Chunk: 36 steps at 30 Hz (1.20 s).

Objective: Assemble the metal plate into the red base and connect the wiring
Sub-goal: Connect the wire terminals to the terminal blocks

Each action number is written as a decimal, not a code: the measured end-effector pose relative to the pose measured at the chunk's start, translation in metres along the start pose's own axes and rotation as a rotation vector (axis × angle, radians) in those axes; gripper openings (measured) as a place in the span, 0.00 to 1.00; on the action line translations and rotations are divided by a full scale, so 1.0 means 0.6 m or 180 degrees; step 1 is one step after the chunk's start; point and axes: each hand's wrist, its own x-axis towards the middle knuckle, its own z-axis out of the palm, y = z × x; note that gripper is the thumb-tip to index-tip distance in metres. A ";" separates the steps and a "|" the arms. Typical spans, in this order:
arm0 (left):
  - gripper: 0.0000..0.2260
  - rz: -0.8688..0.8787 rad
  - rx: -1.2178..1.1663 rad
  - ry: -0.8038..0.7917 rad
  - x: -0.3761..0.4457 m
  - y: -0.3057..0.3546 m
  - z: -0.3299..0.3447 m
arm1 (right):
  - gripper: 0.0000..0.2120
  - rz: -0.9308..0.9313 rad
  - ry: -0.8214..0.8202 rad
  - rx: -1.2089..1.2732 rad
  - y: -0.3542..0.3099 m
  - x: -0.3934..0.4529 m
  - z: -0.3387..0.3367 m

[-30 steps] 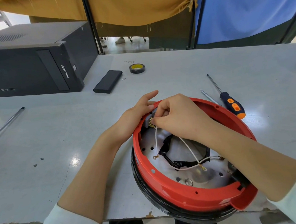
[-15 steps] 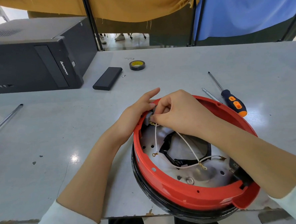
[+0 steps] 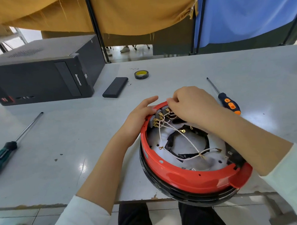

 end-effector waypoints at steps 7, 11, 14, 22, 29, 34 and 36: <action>0.20 -0.0019 -0.0167 0.0898 -0.067 -0.020 0.021 | 0.23 -0.0200 -0.0500 0.0292 -0.038 0.021 -0.012; 0.17 0.0006 -0.0363 0.1418 -0.094 -0.028 0.033 | 0.23 -0.0408 -0.0513 0.0409 -0.082 0.016 -0.003; 0.22 -0.0258 -0.0382 0.1874 -0.100 -0.018 0.020 | 0.24 -0.0481 -0.0477 0.0390 -0.101 0.005 0.009; 0.15 -0.0191 0.0653 0.1568 -0.103 0.031 -0.045 | 0.20 -0.0686 -0.0983 0.1271 -0.113 -0.043 0.014; 0.16 -0.0003 0.1292 0.0651 -0.061 0.069 -0.032 | 0.16 -0.1493 -0.2021 0.1335 -0.095 -0.099 -0.033; 0.16 0.0112 0.1806 0.0075 -0.046 0.048 -0.004 | 0.15 -0.1562 -0.2013 0.1135 -0.060 -0.124 -0.056; 0.16 0.0194 0.1725 0.0277 -0.048 0.034 0.001 | 0.14 -0.1516 -0.1846 0.1056 -0.039 -0.124 -0.063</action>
